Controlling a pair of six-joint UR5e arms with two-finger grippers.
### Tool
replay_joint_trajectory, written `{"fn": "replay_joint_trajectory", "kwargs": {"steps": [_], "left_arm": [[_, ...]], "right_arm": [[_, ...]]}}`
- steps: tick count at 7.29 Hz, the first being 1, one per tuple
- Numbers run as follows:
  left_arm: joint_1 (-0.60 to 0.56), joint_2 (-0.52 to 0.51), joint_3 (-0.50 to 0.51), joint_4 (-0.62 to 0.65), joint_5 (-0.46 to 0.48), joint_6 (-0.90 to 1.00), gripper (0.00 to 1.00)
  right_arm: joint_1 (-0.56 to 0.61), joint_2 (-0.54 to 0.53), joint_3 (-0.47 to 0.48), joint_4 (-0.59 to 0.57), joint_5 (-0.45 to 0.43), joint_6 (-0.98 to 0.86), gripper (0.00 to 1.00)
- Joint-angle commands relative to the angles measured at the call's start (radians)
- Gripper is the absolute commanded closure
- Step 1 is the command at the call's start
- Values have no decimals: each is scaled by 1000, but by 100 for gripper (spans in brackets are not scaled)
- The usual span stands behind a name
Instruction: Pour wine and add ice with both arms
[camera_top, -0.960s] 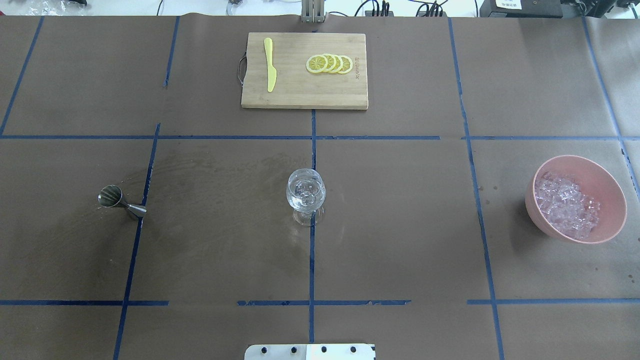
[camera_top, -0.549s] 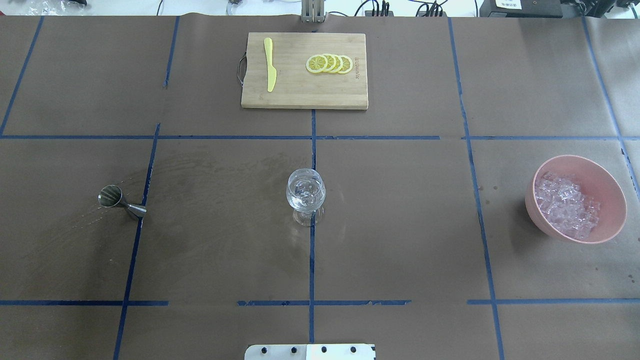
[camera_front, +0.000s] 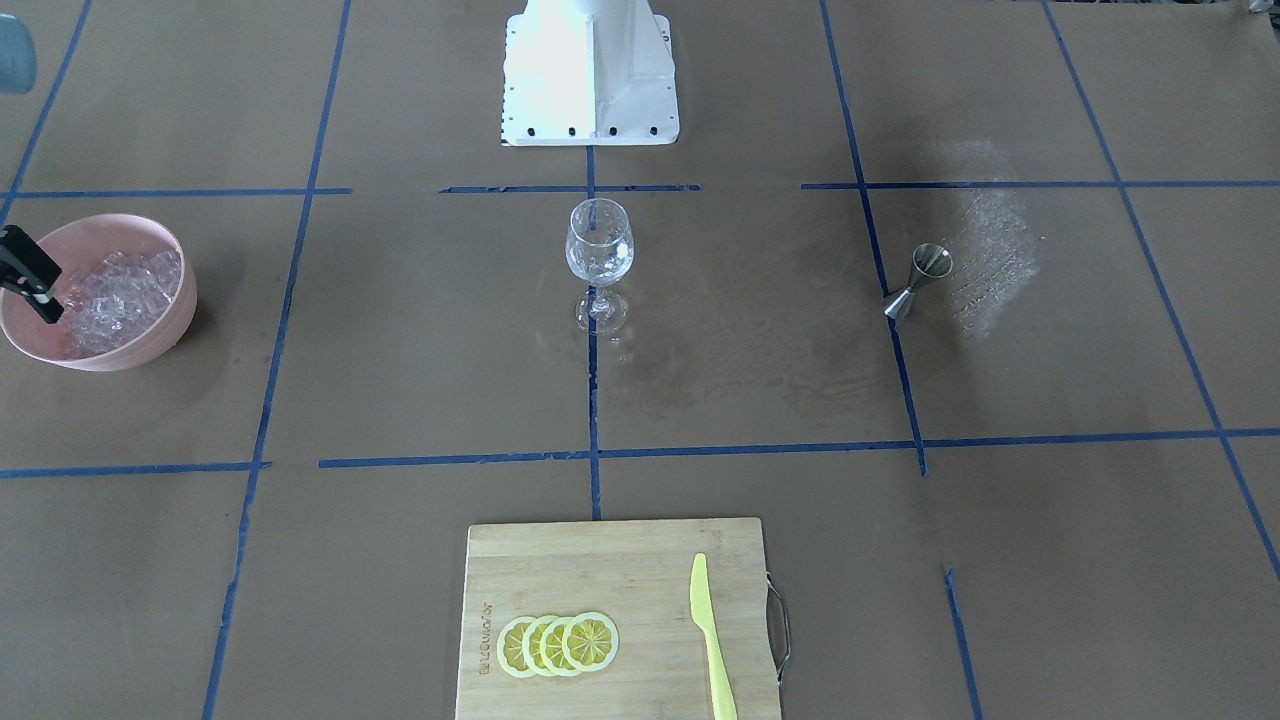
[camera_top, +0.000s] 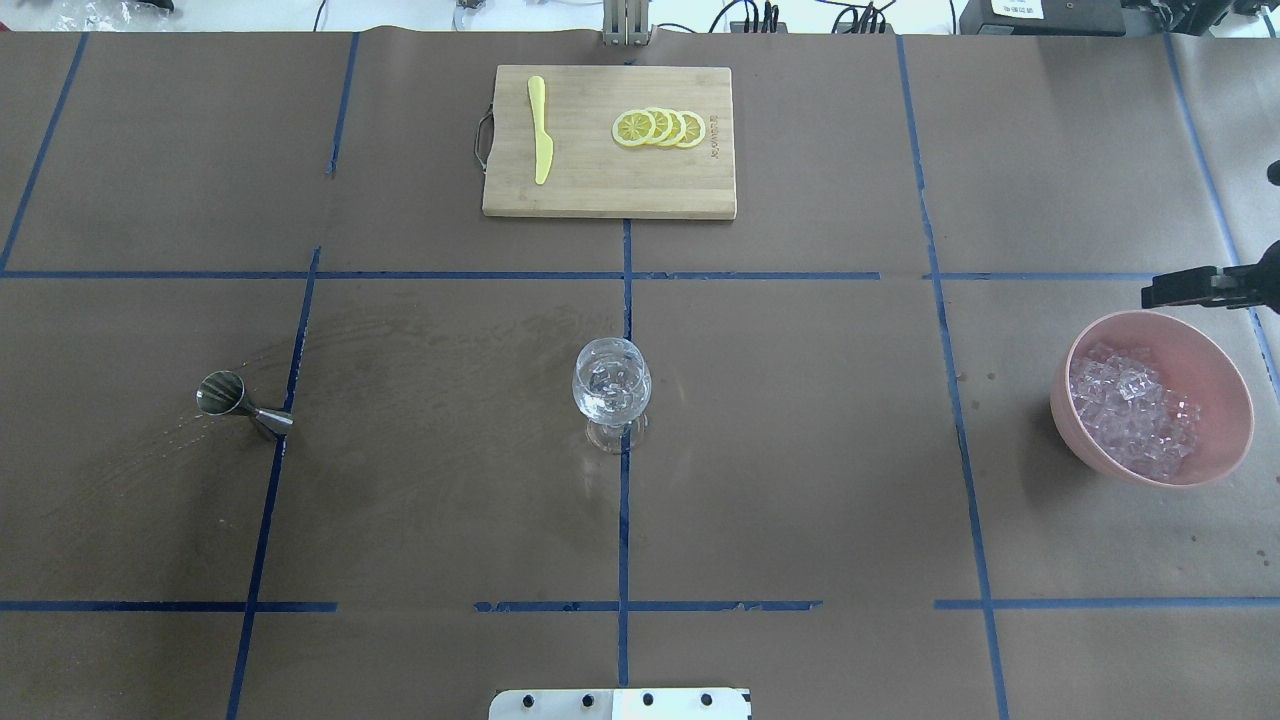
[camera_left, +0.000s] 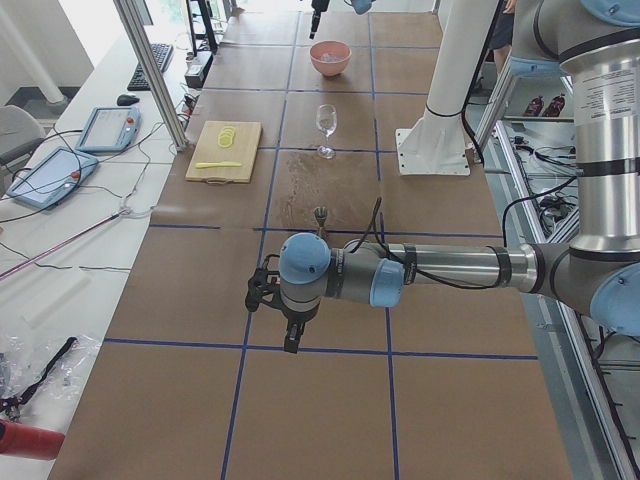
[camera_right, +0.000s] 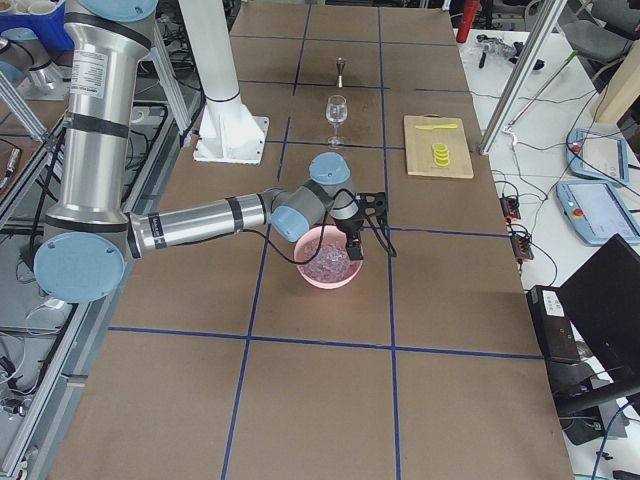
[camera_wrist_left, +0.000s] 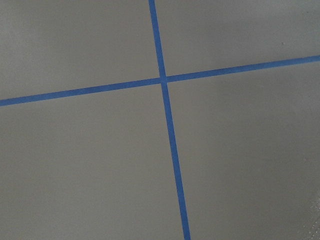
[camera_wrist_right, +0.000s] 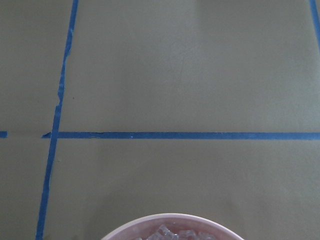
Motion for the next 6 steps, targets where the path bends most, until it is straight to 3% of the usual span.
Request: {"fn": "replay_joint_trajectory", "kwargs": {"steps": [1, 6], "left_arm": [[0, -1, -5, -2, -2, -2, 0], [2, -2, -3, -5, -3, -2, 0]], "right_arm": [[-89, -40, 8, 33, -44, -2, 16], [-137, -80, 5, 44, -44, -105, 31]]}}
